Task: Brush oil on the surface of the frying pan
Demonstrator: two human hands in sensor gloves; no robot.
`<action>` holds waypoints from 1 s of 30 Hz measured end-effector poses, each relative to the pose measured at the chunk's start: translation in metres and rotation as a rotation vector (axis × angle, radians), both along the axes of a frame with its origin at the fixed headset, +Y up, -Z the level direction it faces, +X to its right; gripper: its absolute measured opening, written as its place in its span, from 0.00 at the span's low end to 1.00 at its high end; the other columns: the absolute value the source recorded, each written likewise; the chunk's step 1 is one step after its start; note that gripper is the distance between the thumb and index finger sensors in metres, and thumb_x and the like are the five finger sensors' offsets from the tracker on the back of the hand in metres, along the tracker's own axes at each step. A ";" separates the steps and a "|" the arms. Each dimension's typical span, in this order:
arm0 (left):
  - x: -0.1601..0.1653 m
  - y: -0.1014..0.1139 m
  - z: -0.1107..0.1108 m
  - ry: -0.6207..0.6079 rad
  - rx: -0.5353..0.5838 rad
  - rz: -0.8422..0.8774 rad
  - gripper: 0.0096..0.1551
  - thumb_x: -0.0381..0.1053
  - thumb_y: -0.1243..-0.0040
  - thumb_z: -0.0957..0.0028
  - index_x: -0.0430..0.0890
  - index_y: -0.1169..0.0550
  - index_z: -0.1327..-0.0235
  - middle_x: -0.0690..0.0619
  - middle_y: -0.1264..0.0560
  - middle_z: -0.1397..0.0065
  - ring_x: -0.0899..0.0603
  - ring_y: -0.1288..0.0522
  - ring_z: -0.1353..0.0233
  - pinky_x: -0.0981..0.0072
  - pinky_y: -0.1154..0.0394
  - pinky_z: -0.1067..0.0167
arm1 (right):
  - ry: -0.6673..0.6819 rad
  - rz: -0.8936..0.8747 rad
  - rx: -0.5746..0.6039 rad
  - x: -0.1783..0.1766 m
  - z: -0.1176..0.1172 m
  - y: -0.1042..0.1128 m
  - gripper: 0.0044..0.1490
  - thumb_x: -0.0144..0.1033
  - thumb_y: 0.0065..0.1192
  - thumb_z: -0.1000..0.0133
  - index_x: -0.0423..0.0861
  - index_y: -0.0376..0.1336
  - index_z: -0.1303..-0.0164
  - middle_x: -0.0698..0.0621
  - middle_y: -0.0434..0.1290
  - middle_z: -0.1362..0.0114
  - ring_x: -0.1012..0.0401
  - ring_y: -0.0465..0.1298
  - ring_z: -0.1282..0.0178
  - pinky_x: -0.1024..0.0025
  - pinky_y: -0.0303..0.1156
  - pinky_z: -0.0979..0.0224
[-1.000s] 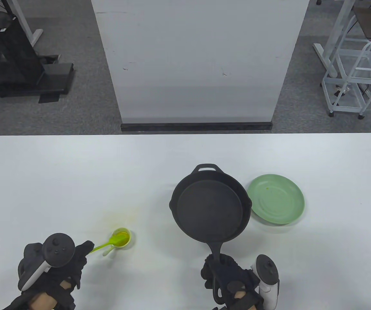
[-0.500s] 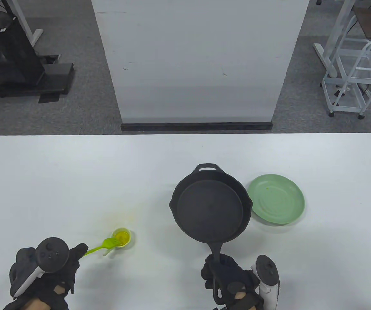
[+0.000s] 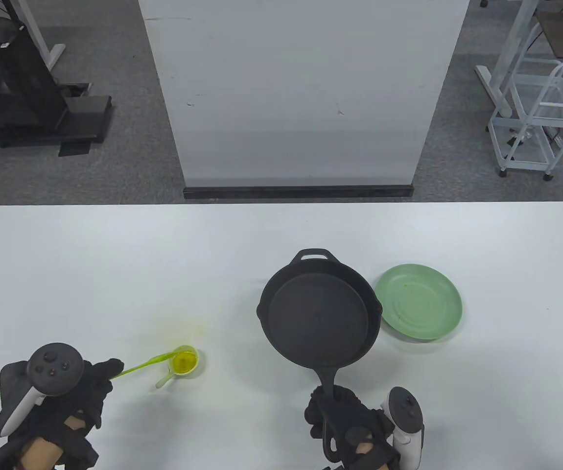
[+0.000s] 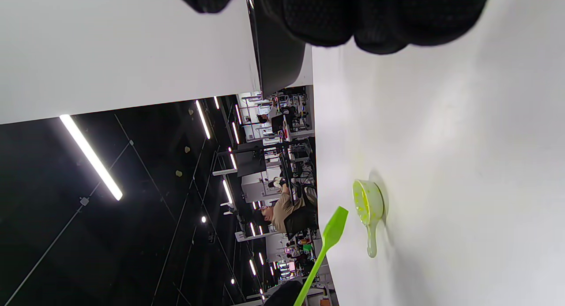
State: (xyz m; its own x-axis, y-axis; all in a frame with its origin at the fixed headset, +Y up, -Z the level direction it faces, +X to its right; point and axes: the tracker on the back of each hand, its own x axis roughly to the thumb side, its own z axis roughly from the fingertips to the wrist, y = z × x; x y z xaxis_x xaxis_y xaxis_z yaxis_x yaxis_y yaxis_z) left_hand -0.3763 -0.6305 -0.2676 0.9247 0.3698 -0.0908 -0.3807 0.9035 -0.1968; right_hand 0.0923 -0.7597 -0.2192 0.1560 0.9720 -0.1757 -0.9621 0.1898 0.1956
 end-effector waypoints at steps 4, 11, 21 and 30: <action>-0.007 -0.013 -0.013 0.018 -0.112 0.133 0.25 0.46 0.41 0.49 0.49 0.22 0.36 0.45 0.20 0.50 0.35 0.22 0.55 0.48 0.24 0.58 | -0.004 -0.002 0.000 0.001 0.000 0.000 0.34 0.44 0.56 0.48 0.34 0.56 0.42 0.39 0.67 0.43 0.41 0.70 0.44 0.57 0.73 0.49; -0.020 -0.030 -0.022 0.081 -0.221 0.236 0.25 0.48 0.44 0.48 0.48 0.22 0.38 0.47 0.17 0.58 0.38 0.20 0.62 0.51 0.23 0.64 | -0.007 -0.003 0.006 0.001 0.000 0.001 0.34 0.44 0.56 0.48 0.34 0.56 0.42 0.39 0.67 0.43 0.41 0.70 0.44 0.57 0.73 0.49; -0.030 -0.020 -0.020 0.094 -0.203 0.241 0.25 0.49 0.43 0.49 0.46 0.21 0.39 0.48 0.17 0.59 0.38 0.20 0.63 0.52 0.23 0.65 | -0.014 -0.004 0.006 0.001 0.001 0.001 0.34 0.45 0.55 0.48 0.34 0.55 0.41 0.39 0.67 0.43 0.41 0.70 0.44 0.57 0.73 0.48; -0.028 -0.019 -0.020 0.116 -0.184 0.207 0.24 0.50 0.42 0.49 0.45 0.20 0.41 0.48 0.17 0.60 0.38 0.20 0.63 0.52 0.23 0.65 | -0.011 -0.003 0.009 0.001 0.001 0.001 0.34 0.45 0.55 0.48 0.34 0.55 0.42 0.39 0.67 0.43 0.41 0.70 0.44 0.57 0.73 0.48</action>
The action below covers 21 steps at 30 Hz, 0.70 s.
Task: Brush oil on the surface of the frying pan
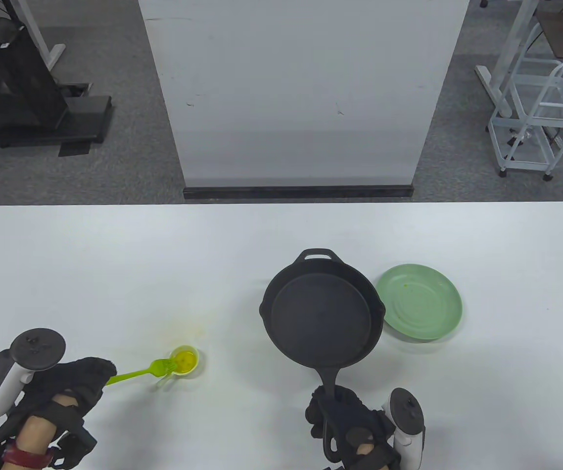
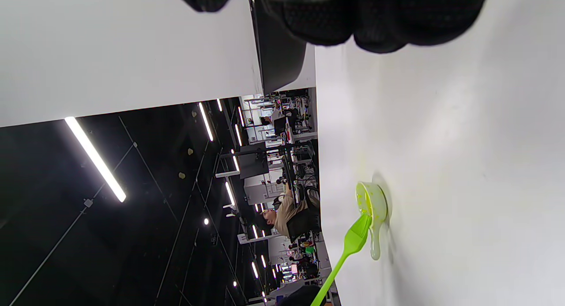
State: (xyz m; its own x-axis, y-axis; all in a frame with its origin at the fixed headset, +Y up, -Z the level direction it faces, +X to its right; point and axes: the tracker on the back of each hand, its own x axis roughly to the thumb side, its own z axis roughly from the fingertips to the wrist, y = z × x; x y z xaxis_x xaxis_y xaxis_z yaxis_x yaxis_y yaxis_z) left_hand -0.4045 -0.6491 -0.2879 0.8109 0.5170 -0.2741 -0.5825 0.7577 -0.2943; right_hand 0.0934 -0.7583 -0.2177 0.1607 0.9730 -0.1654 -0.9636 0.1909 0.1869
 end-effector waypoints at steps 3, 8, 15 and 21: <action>0.003 0.010 -0.002 0.005 0.042 0.034 0.24 0.50 0.42 0.49 0.45 0.20 0.42 0.49 0.16 0.61 0.39 0.19 0.64 0.52 0.22 0.66 | 0.001 0.003 0.003 0.000 0.000 0.000 0.34 0.45 0.55 0.48 0.34 0.55 0.41 0.39 0.67 0.42 0.41 0.70 0.43 0.57 0.73 0.48; 0.024 0.034 -0.013 -0.018 0.105 0.164 0.24 0.51 0.42 0.49 0.42 0.22 0.43 0.49 0.17 0.61 0.39 0.20 0.64 0.52 0.23 0.65 | -0.008 0.011 0.005 0.000 0.001 0.001 0.35 0.45 0.55 0.48 0.34 0.55 0.41 0.39 0.66 0.42 0.41 0.69 0.43 0.56 0.72 0.47; 0.084 0.072 -0.036 -0.110 0.163 0.258 0.25 0.52 0.42 0.49 0.42 0.22 0.43 0.51 0.17 0.63 0.40 0.20 0.65 0.52 0.22 0.66 | -0.009 0.016 0.006 -0.001 0.001 0.000 0.35 0.45 0.55 0.48 0.34 0.54 0.41 0.39 0.66 0.42 0.40 0.69 0.42 0.56 0.72 0.47; 0.150 0.095 -0.061 -0.195 0.138 0.246 0.28 0.50 0.45 0.49 0.43 0.28 0.37 0.50 0.19 0.56 0.40 0.21 0.59 0.52 0.23 0.60 | -0.007 0.007 -0.007 -0.004 0.002 -0.001 0.35 0.44 0.55 0.48 0.33 0.55 0.41 0.38 0.66 0.42 0.40 0.69 0.43 0.56 0.72 0.47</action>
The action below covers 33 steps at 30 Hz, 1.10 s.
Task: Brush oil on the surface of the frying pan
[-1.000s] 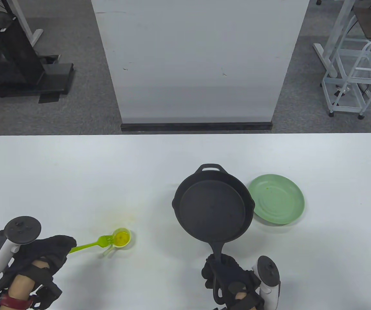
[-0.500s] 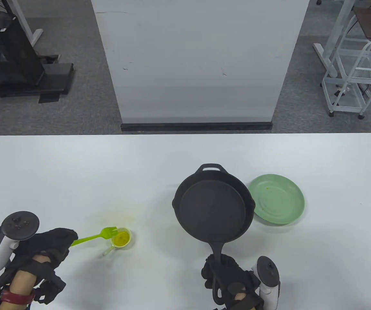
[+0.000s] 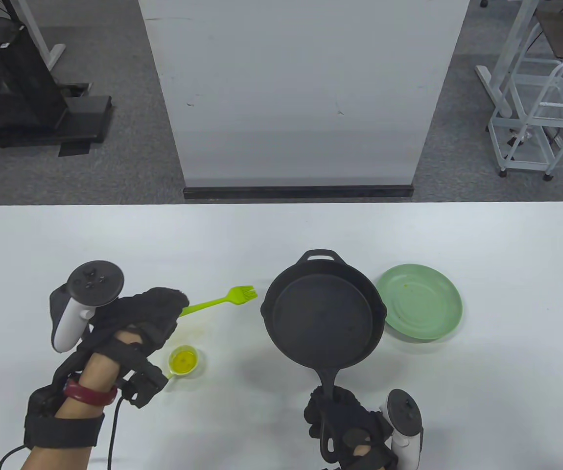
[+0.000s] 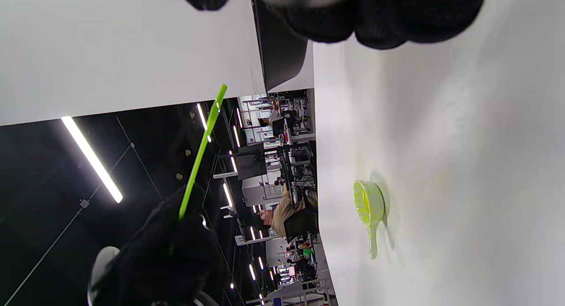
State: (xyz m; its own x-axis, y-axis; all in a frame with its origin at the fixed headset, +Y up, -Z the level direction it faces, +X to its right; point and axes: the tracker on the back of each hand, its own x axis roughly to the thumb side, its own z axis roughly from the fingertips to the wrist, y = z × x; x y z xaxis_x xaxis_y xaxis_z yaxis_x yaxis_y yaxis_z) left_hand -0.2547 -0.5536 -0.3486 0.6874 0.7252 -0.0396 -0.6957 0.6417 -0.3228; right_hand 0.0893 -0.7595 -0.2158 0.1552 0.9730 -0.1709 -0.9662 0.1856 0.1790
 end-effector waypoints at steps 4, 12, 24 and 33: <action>0.039 0.007 -0.015 -0.031 0.001 -0.030 0.28 0.49 0.45 0.49 0.45 0.28 0.34 0.49 0.21 0.52 0.39 0.22 0.56 0.51 0.24 0.57 | 0.000 -0.004 -0.006 -0.001 0.000 0.000 0.35 0.44 0.55 0.48 0.33 0.55 0.41 0.38 0.66 0.42 0.40 0.69 0.43 0.56 0.72 0.47; 0.103 -0.012 -0.043 -0.032 -0.017 -0.018 0.25 0.49 0.41 0.49 0.43 0.23 0.39 0.48 0.16 0.55 0.40 0.18 0.62 0.50 0.21 0.61 | 0.010 -0.004 0.009 -0.003 0.001 0.002 0.35 0.45 0.55 0.48 0.34 0.55 0.41 0.38 0.66 0.42 0.40 0.69 0.43 0.56 0.72 0.47; 0.139 -0.046 -0.072 -0.012 -0.057 -0.015 0.25 0.50 0.40 0.49 0.43 0.22 0.41 0.49 0.16 0.62 0.41 0.19 0.66 0.50 0.22 0.63 | 0.008 -0.021 0.012 -0.002 0.001 0.002 0.35 0.45 0.55 0.48 0.34 0.55 0.41 0.38 0.66 0.42 0.40 0.69 0.42 0.56 0.72 0.47; 0.149 -0.050 -0.075 -0.021 0.005 -0.207 0.24 0.51 0.40 0.49 0.43 0.21 0.42 0.50 0.16 0.66 0.42 0.19 0.68 0.50 0.22 0.65 | 0.000 -0.025 0.022 0.001 0.001 0.002 0.35 0.45 0.54 0.47 0.34 0.54 0.40 0.39 0.66 0.41 0.40 0.69 0.41 0.56 0.72 0.46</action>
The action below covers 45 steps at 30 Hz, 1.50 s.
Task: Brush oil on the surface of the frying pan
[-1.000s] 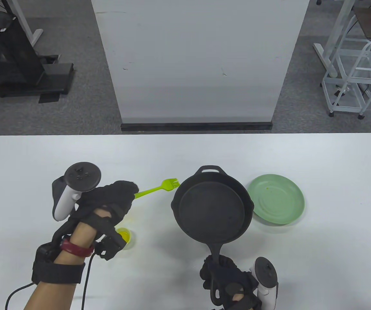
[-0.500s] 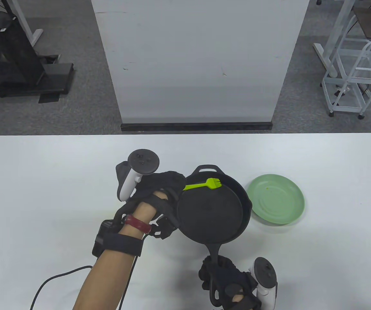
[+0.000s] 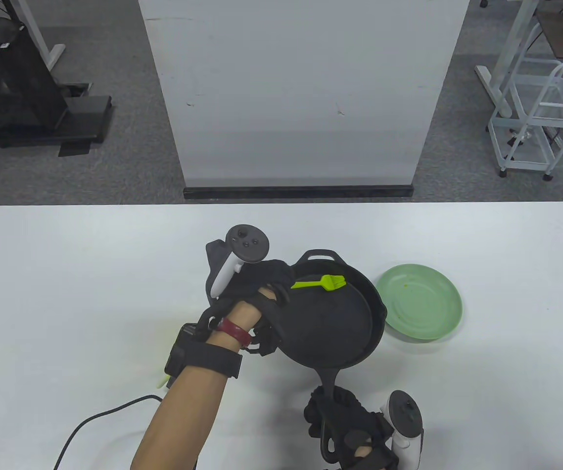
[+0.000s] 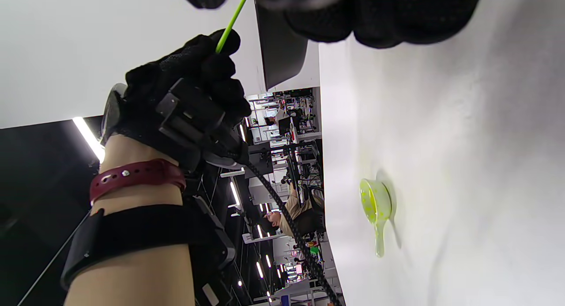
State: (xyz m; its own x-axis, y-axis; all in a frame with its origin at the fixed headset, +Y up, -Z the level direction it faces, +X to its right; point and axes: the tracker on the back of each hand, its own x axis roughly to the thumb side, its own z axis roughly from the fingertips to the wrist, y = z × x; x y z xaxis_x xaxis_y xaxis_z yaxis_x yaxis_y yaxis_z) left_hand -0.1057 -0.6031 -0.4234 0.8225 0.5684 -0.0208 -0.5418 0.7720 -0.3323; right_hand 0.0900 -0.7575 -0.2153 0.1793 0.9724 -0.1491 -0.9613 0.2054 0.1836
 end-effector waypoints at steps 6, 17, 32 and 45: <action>-0.011 0.004 0.004 0.011 0.063 -0.110 0.24 0.51 0.39 0.50 0.44 0.20 0.43 0.51 0.16 0.69 0.42 0.20 0.70 0.50 0.22 0.66 | -0.003 -0.014 -0.008 0.001 -0.001 -0.001 0.35 0.45 0.53 0.47 0.34 0.53 0.40 0.39 0.65 0.40 0.40 0.68 0.41 0.56 0.72 0.45; -0.019 0.031 0.034 -0.047 0.251 -0.345 0.24 0.51 0.38 0.50 0.42 0.19 0.44 0.51 0.16 0.72 0.43 0.20 0.72 0.51 0.21 0.68 | 0.011 -0.042 -0.025 -0.003 -0.002 -0.004 0.36 0.43 0.52 0.47 0.32 0.53 0.38 0.37 0.66 0.41 0.42 0.72 0.45 0.63 0.75 0.51; 0.024 0.030 0.059 -0.160 0.352 -0.444 0.24 0.51 0.38 0.50 0.41 0.19 0.45 0.51 0.16 0.72 0.43 0.20 0.72 0.51 0.21 0.68 | 0.038 -0.096 -0.030 -0.005 -0.003 -0.004 0.36 0.40 0.52 0.47 0.29 0.52 0.39 0.35 0.68 0.44 0.54 0.81 0.59 0.72 0.83 0.63; 0.036 0.004 0.039 -0.175 0.195 -0.137 0.25 0.50 0.41 0.50 0.40 0.21 0.43 0.52 0.16 0.72 0.43 0.19 0.73 0.51 0.21 0.68 | 0.048 -0.112 -0.031 -0.006 -0.003 -0.004 0.36 0.40 0.52 0.47 0.28 0.52 0.39 0.35 0.69 0.46 0.55 0.82 0.62 0.71 0.83 0.65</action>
State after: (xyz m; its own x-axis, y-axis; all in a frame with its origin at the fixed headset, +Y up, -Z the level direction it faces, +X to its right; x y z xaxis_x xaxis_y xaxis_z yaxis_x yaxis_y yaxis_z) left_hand -0.0700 -0.5994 -0.3844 0.8735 0.4307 0.2270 -0.3754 0.8927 -0.2495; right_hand 0.0843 -0.7611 -0.2185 0.2783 0.9415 -0.1902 -0.9224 0.3171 0.2204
